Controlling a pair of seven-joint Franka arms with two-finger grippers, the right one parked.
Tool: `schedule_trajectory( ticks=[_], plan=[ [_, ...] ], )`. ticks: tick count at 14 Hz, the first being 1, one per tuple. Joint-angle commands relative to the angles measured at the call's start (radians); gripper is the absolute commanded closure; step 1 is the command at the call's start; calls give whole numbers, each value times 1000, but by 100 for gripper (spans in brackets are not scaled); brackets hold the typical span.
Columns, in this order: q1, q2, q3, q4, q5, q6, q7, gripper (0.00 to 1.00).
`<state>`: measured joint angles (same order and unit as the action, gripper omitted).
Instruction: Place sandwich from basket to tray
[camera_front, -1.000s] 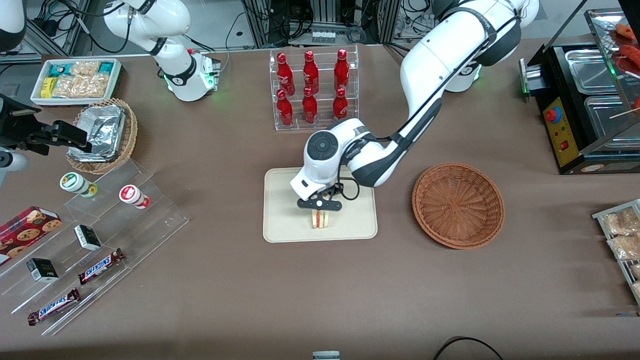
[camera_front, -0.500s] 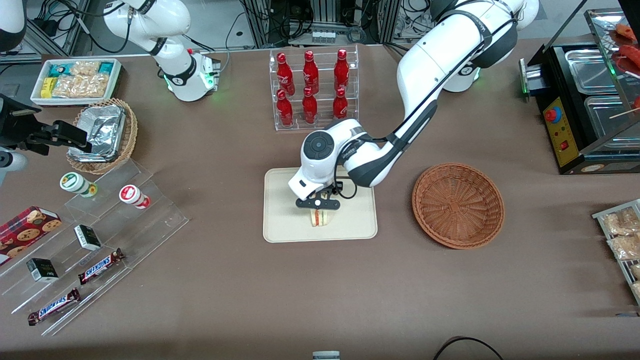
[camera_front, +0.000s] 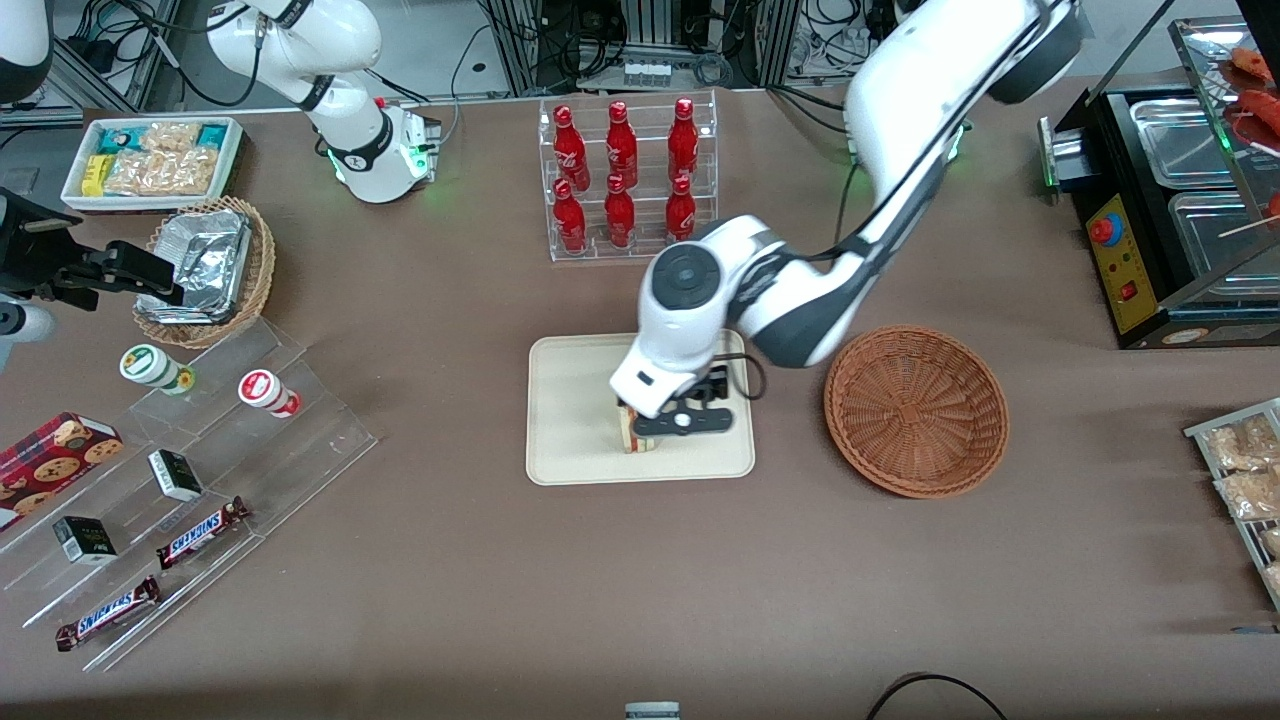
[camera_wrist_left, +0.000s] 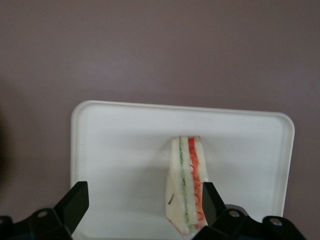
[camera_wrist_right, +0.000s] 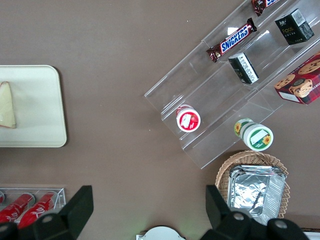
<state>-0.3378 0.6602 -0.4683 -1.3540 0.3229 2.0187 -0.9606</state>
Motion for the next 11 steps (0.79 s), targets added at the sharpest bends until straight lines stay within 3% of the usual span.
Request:
schedule_trajectory(
  ticks=[1, 9, 11],
  plan=[
    [58, -112, 2, -28, -18, -96, -30, 0],
    [204, -286, -3, -49, -24, -262, 15, 0],
    [241, -327, 0, -69, -79, -278, 93, 0]
  ],
)
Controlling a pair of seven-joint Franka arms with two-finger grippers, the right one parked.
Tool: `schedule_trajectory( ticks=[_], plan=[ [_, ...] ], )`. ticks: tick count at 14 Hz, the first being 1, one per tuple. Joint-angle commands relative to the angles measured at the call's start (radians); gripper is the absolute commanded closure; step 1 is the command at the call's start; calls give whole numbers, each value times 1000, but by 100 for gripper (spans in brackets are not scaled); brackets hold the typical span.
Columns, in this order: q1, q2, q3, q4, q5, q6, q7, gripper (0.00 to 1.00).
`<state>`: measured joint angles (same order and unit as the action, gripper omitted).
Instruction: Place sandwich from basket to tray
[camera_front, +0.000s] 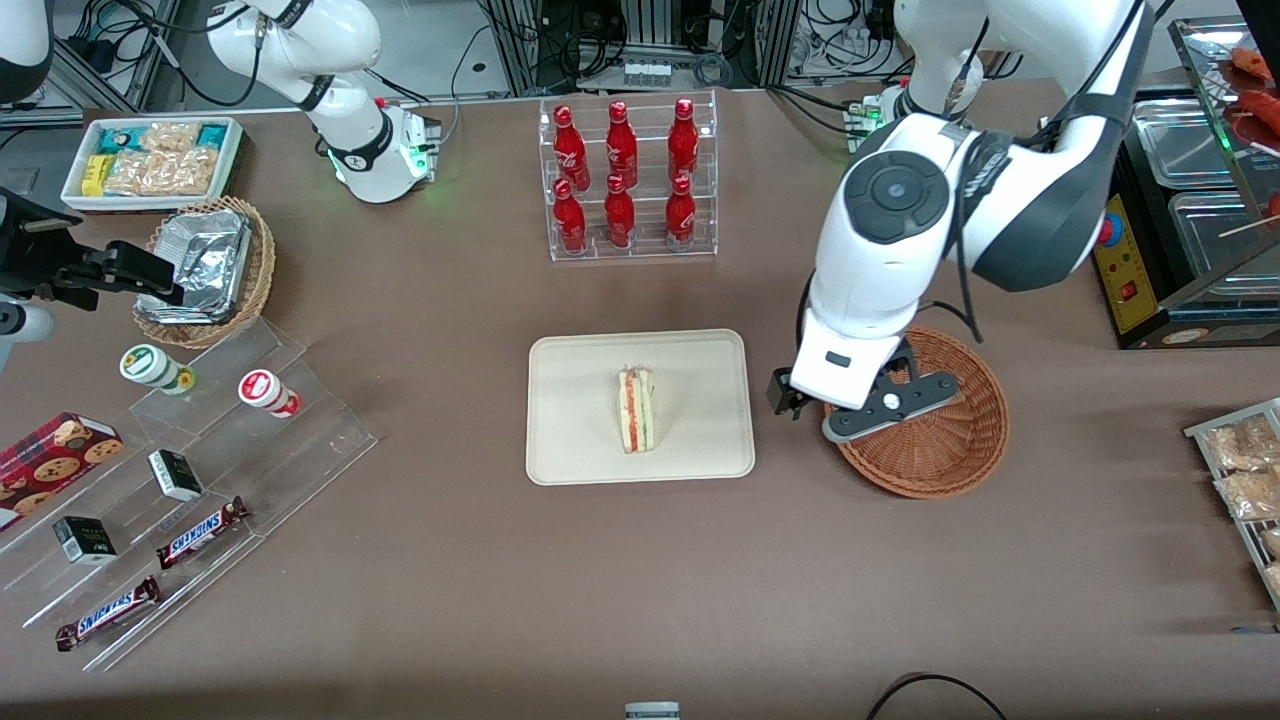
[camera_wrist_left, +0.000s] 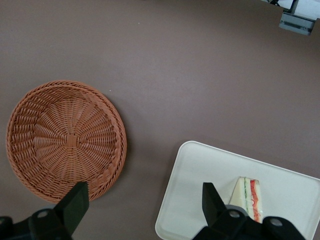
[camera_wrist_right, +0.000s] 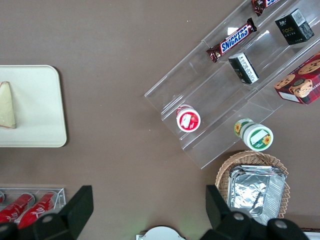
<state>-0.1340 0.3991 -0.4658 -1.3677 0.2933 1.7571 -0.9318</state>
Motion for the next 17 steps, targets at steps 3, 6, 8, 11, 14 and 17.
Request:
schedule_trajectory(
  ticks=[3, 6, 8, 11, 14, 17],
  plan=[
    [57, -130, 59, -64, -132, -93, 226, 0],
    [53, -218, 163, -114, -190, -149, 396, 0],
    [51, -285, 235, -171, -230, -156, 525, 0],
    [50, -350, 335, -228, -267, -162, 709, 0],
    [48, -382, 403, -235, -267, -208, 832, 0],
    [45, -396, 443, -243, -266, -212, 893, 0]
  ],
)
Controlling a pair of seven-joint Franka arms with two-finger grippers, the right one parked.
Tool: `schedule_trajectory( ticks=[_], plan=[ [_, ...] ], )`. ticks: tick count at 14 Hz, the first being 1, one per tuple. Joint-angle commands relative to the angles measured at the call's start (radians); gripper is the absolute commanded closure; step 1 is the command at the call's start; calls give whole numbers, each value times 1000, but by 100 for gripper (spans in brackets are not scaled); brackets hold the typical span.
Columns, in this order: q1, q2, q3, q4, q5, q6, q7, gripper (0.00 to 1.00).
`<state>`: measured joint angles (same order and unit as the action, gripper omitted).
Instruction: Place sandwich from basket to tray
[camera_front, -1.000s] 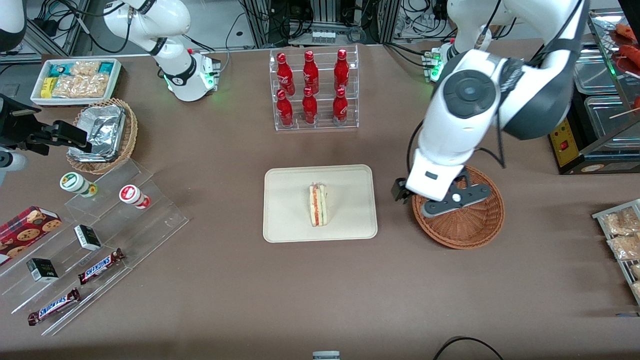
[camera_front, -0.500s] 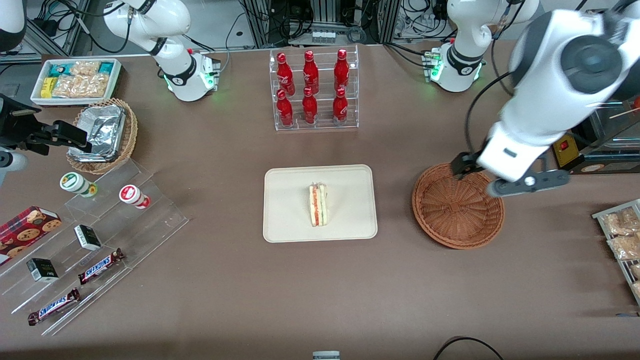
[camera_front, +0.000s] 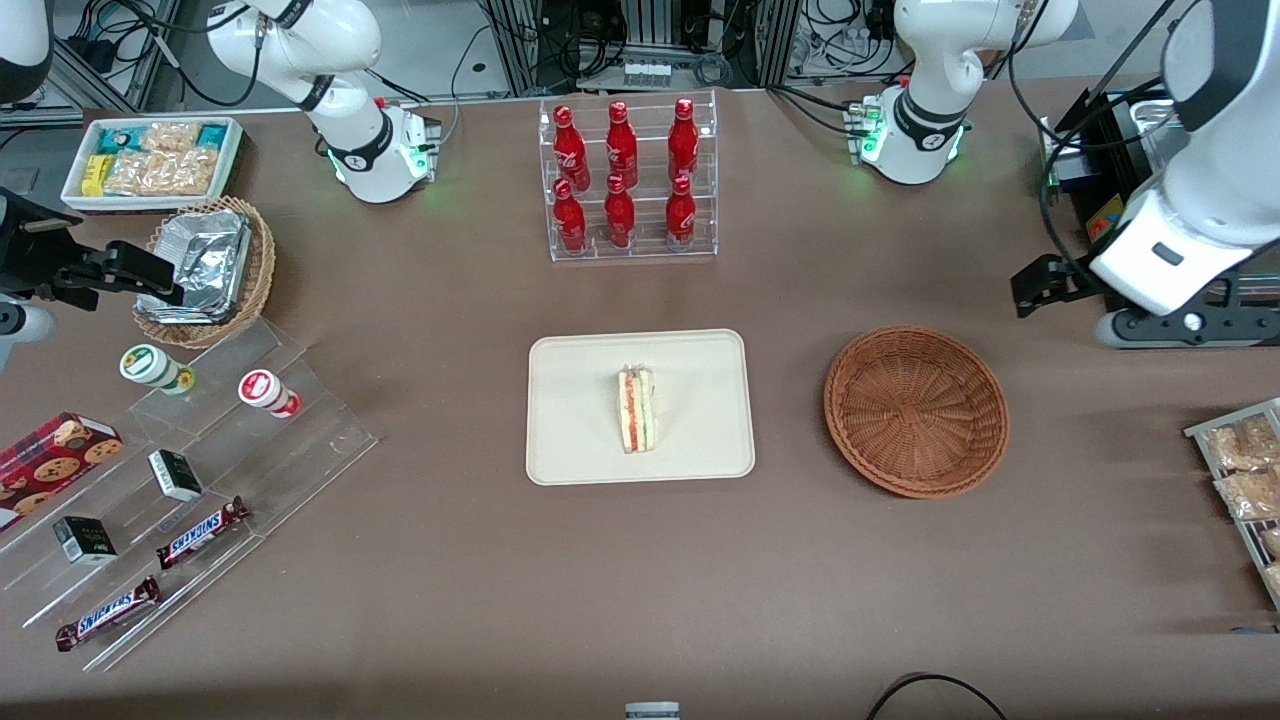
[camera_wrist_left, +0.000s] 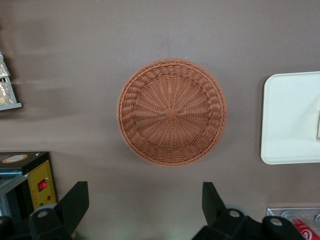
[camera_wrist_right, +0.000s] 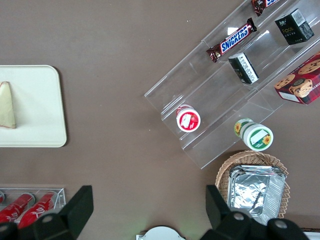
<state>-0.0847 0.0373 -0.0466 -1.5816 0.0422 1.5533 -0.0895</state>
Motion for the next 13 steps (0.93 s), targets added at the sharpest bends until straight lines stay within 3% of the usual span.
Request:
schedule_trajectory(
  ticks=[1, 13],
  plan=[
    [-4, -34, 36, -28, -15, -9, 69, 0],
    [-1, -53, 62, -1, -9, -30, 155, 0]
  ],
)
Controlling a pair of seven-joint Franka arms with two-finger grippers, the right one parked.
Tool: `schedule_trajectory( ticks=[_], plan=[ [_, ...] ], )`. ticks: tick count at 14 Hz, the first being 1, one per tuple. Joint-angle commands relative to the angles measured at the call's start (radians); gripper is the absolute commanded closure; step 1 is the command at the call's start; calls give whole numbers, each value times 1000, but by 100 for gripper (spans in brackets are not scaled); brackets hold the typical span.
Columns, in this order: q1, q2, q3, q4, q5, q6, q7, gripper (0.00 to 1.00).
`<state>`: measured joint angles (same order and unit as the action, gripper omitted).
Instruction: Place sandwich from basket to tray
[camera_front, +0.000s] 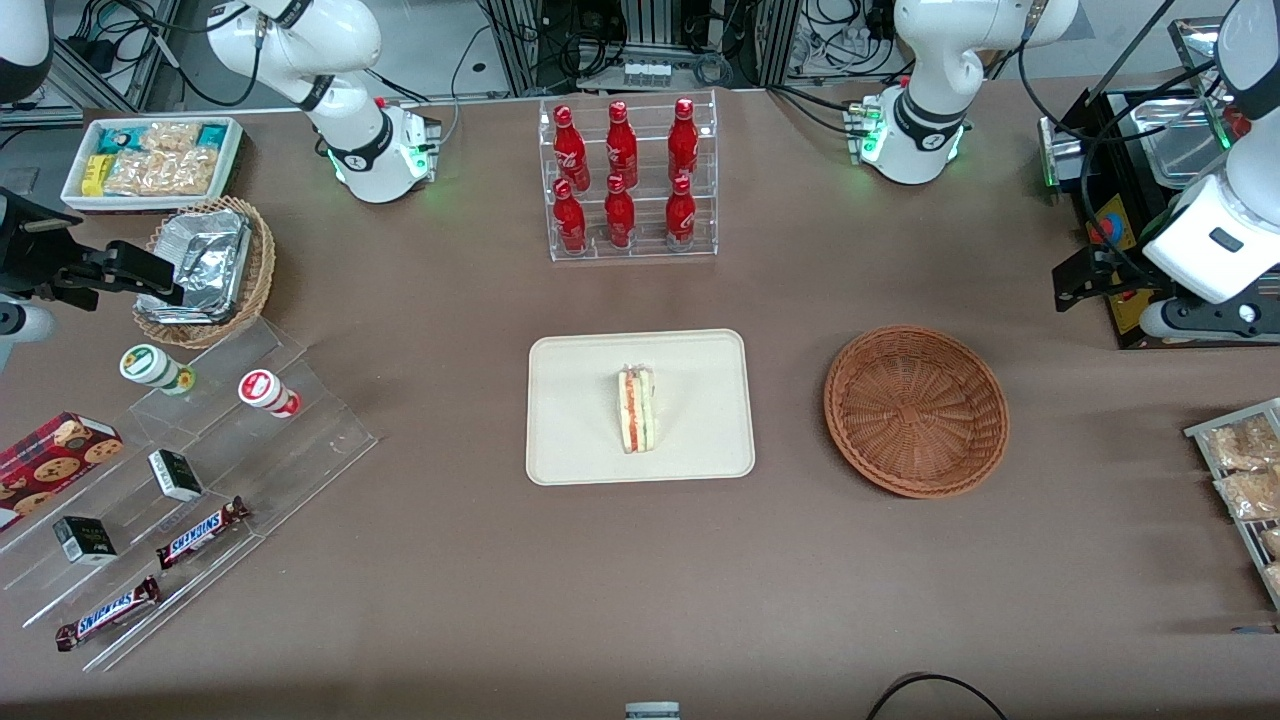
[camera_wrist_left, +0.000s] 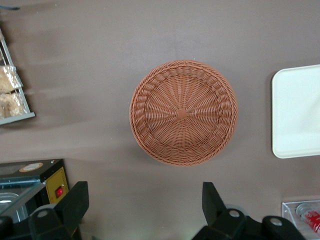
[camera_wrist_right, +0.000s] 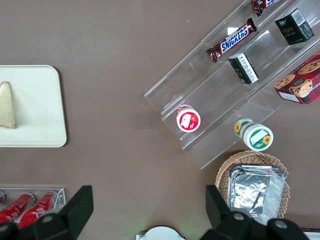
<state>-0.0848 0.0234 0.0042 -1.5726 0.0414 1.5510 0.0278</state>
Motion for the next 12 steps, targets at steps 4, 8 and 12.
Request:
schedule_trajectory(
  ticks=[4, 8, 12],
  plan=[
    [-1, -85, 16, -59, 2, -17, 40, 0],
    [5, -71, 16, -46, -9, -17, 8, 0],
    [7, -60, 19, -38, -14, -17, 0, 0]
  ],
)
